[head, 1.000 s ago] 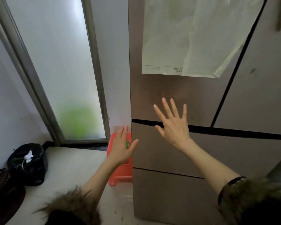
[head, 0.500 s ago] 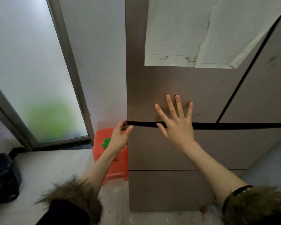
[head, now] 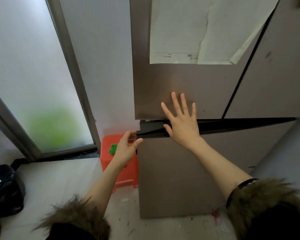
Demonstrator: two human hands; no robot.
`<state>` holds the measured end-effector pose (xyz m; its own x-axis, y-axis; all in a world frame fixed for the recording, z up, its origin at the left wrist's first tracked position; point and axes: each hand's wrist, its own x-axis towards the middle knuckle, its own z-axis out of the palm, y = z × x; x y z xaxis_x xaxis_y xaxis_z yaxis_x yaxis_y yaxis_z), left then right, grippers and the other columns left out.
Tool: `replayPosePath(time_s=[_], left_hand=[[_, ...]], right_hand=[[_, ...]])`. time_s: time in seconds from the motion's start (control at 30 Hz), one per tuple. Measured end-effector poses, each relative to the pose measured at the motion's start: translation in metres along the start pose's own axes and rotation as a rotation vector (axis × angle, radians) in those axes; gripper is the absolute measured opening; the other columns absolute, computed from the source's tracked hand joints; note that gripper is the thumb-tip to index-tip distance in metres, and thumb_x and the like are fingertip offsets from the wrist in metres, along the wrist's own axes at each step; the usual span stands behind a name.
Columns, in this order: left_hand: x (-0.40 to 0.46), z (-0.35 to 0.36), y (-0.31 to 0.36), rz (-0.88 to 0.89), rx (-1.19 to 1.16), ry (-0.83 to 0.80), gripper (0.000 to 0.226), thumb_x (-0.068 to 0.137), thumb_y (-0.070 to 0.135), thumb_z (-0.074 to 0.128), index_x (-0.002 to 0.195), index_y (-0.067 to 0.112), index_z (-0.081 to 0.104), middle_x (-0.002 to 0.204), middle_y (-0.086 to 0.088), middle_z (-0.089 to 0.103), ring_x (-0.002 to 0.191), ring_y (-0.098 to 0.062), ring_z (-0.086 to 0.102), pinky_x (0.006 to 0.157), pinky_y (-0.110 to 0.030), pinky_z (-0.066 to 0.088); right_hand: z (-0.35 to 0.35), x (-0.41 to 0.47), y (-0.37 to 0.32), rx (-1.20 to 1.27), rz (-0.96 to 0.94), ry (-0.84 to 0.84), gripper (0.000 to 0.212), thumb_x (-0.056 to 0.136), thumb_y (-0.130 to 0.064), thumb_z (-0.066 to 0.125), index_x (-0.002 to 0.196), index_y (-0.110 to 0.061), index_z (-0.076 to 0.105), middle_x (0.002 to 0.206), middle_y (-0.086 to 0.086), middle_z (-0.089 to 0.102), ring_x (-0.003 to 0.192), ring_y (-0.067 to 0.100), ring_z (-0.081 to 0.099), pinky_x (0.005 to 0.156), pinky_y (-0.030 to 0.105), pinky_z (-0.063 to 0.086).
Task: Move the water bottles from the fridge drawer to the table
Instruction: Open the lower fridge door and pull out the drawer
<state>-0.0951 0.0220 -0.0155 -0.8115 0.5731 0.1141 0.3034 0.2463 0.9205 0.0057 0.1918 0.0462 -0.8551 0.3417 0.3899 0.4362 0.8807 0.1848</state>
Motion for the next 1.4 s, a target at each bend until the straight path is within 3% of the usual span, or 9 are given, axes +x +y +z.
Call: replayPosePath(time_s=[0.13, 0.27, 0.4, 0.57, 0.7, 0.87, 1.13, 1.23, 1.4], left_hand=[[-0.044, 0.002, 0.01, 0.021, -0.032, 0.003, 0.02, 0.087, 0.02, 0.061, 0.105, 0.015, 0.055, 0.098, 0.006, 0.06, 0.092, -0.008, 0.057, 0.075, -0.011, 0.045], [-0.089, 0.007, 0.018, 0.041, -0.059, 0.011, 0.021, 0.085, 0.022, 0.063, 0.104, 0.017, 0.057, 0.097, 0.008, 0.062, 0.094, -0.009, 0.06, 0.084, -0.026, 0.05], [-0.138, 0.013, 0.031, 0.061, -0.059, -0.006, 0.022, 0.09, 0.029, 0.055, 0.11, 0.02, 0.059, 0.108, 0.004, 0.062, 0.103, -0.013, 0.059, 0.084, -0.029, 0.053], [-0.186, 0.024, 0.06, 0.255, 0.192, -0.084, 0.039, 0.095, 0.018, 0.044, 0.134, 0.024, 0.046, 0.134, 0.011, 0.045, 0.123, -0.006, 0.042, 0.103, -0.03, 0.04], [-0.219, 0.039, 0.073, 0.343, 0.379, -0.178, 0.035, 0.096, 0.023, 0.045, 0.13, 0.024, 0.051, 0.133, 0.021, 0.037, 0.126, 0.007, 0.025, 0.108, -0.019, 0.017], [-0.246, 0.054, 0.088, 0.457, 0.334, -0.274, 0.032, 0.091, 0.031, 0.046, 0.117, 0.023, 0.063, 0.122, 0.019, 0.051, 0.119, 0.002, 0.045, 0.107, -0.026, 0.034], [-0.3, 0.111, 0.118, 0.59, 0.259, -0.474, 0.027, 0.093, 0.022, 0.049, 0.118, 0.028, 0.06, 0.124, 0.023, 0.05, 0.121, 0.011, 0.039, 0.104, -0.013, 0.026], [-0.316, 0.14, 0.128, 0.622, 0.277, -0.528, 0.034, 0.094, 0.016, 0.046, 0.126, 0.024, 0.054, 0.134, 0.013, 0.049, 0.127, 0.005, 0.036, 0.107, -0.015, 0.024], [-0.323, 0.196, 0.152, 0.658, 0.417, -0.706, 0.057, 0.094, 0.0, 0.033, 0.146, 0.019, 0.023, 0.155, 0.005, 0.016, 0.14, -0.001, 0.006, 0.111, -0.014, 0.005]], right_hand=[[-0.007, -0.045, -0.022, 0.144, -0.042, -0.175, 0.057, 0.098, -0.045, 0.029, 0.149, -0.03, 0.007, 0.158, 0.003, -0.012, 0.145, 0.024, -0.011, 0.115, 0.054, -0.001], [-0.007, -0.103, -0.028, 0.336, -0.005, -0.16, 0.051, 0.1, -0.035, 0.03, 0.148, -0.024, 0.018, 0.157, 0.003, 0.014, 0.146, 0.02, 0.005, 0.117, 0.044, 0.001], [-0.022, -0.146, -0.014, 0.439, -0.002, -0.172, 0.047, 0.101, -0.033, 0.027, 0.147, -0.028, 0.02, 0.157, -0.004, 0.014, 0.146, 0.013, 0.001, 0.116, 0.042, -0.006], [-0.05, -0.191, 0.003, 0.595, 0.029, -0.231, 0.044, 0.101, -0.032, 0.031, 0.144, -0.027, 0.031, 0.156, -0.006, 0.018, 0.145, 0.011, 0.004, 0.117, 0.043, -0.005], [-0.063, -0.23, 0.022, 0.738, 0.032, -0.254, 0.041, 0.1, -0.027, 0.036, 0.141, -0.024, 0.037, 0.156, -0.005, 0.019, 0.145, 0.01, 0.003, 0.117, 0.04, 0.0], [-0.079, -0.281, 0.044, 0.832, 0.117, -0.214, 0.038, 0.099, -0.025, 0.039, 0.137, -0.026, 0.043, 0.154, -0.01, 0.024, 0.144, 0.005, 0.007, 0.117, 0.034, 0.001], [-0.115, -0.363, 0.095, 0.725, 0.304, -0.184, 0.034, 0.098, -0.025, 0.042, 0.131, -0.025, 0.051, 0.147, -0.01, 0.036, 0.143, 0.01, 0.017, 0.118, 0.04, 0.007], [-0.13, -0.39, 0.117, 0.583, 0.365, -0.217, 0.034, 0.097, -0.031, 0.043, 0.129, -0.027, 0.053, 0.145, -0.011, 0.04, 0.142, 0.012, 0.021, 0.116, 0.04, 0.011], [-0.157, -0.437, 0.161, 0.478, 0.477, -0.232, 0.043, 0.091, -0.044, 0.051, 0.128, -0.022, 0.056, 0.142, -0.011, 0.044, 0.14, 0.01, 0.027, 0.114, 0.035, 0.026]])
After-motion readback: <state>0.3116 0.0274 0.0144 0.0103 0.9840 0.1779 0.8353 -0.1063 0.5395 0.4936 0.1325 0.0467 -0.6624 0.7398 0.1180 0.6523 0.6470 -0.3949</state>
